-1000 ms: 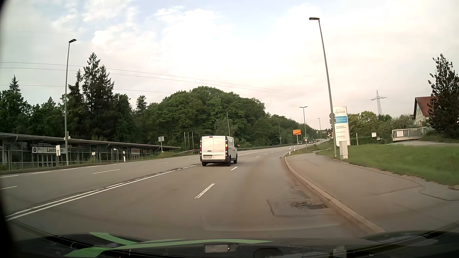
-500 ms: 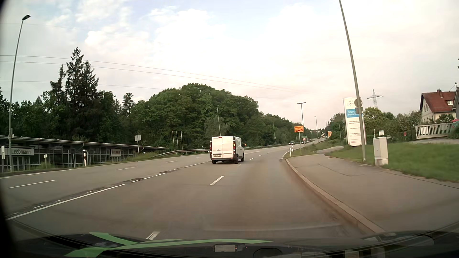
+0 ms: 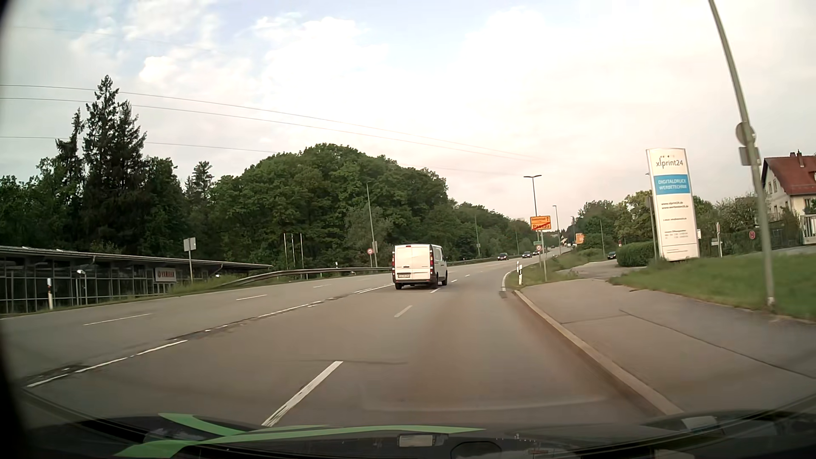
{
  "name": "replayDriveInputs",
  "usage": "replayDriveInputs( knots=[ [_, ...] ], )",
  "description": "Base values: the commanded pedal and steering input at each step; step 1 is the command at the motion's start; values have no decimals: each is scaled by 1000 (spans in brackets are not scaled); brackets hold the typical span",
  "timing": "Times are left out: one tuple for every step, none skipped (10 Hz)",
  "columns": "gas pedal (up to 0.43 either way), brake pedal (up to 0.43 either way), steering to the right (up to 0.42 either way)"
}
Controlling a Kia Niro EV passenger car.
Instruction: Follow the waypoints while adhering to traffic rules and regulations
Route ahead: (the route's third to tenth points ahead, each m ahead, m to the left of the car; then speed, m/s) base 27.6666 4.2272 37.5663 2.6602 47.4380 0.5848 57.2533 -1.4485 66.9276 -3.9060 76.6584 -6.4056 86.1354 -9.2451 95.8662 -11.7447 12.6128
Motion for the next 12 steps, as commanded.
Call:
replayDriveInputs(
  knots=[
    [138, 0, 15],
    [138, 0, 14],
    [138, 0, 14],
    [138, 0, 15],
    [150, 0, 15],
    [150, 0, 16],
    [150, 0, 18],
    [150, 0, 21],
    [150, 0, 21],
    [150, 0, 21],
    [150, 0, 21],
    [150, 0, 21]
  ],
)
